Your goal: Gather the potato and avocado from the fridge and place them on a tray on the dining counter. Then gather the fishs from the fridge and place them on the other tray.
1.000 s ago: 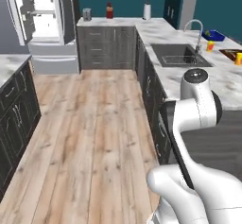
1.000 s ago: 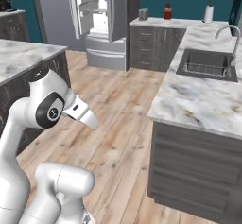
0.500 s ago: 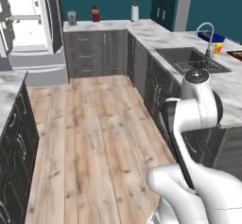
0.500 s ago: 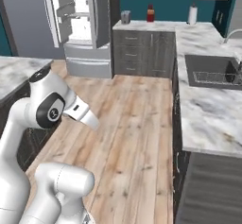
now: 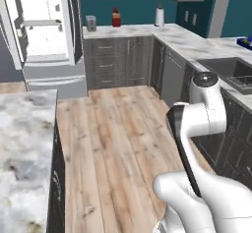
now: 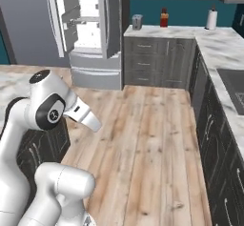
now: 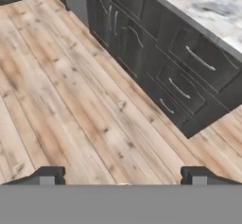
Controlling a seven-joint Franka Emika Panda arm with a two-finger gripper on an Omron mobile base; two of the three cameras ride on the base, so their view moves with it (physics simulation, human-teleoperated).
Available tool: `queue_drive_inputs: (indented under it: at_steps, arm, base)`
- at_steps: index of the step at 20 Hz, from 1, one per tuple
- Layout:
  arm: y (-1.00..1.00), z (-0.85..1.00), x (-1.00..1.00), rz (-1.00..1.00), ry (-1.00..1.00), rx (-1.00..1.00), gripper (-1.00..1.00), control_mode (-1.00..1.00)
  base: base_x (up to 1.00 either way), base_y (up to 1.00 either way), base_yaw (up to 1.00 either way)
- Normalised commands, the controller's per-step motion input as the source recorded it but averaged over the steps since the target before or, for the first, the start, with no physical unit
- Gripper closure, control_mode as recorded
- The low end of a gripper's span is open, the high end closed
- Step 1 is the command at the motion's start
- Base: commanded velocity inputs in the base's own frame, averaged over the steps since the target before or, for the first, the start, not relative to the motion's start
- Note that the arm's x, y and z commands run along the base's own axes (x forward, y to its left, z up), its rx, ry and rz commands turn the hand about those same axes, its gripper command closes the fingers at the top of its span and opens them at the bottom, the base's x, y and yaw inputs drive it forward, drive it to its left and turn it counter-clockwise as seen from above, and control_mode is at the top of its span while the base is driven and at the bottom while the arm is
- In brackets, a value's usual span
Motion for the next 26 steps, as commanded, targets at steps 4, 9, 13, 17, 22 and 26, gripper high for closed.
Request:
queue_drive_inputs:
  at_steps: [4,9,13,17,22,26]
  arm:
    - [0.0,0.0,0.0,0.0,0.0,0.0,-1.0,1.0]
    - [0.0,0.0,0.0,0.0,0.0,0.0,-1.0,1.0]
    - [0.0,0.0,0.0,0.0,0.0,0.0,-1.0,1.0]
    - [0.0,0.0,0.0,0.0,0.0,0.0,-1.0,1.0]
    - [0.0,0.0,0.0,0.0,0.0,0.0,-1.0,1.0]
    - [0.0,0.0,0.0,0.0,0.0,0.0,-1.0,1.0]
  base:
    - [1.0,0.11,0.05]
    - [1.0,0.0,0.06]
    - [1.0,0.01,0.05]
    - [1.0,0.1,0.04]
    - [1.0,0.26,0.07]
    - [1.0,0.5,0.09]
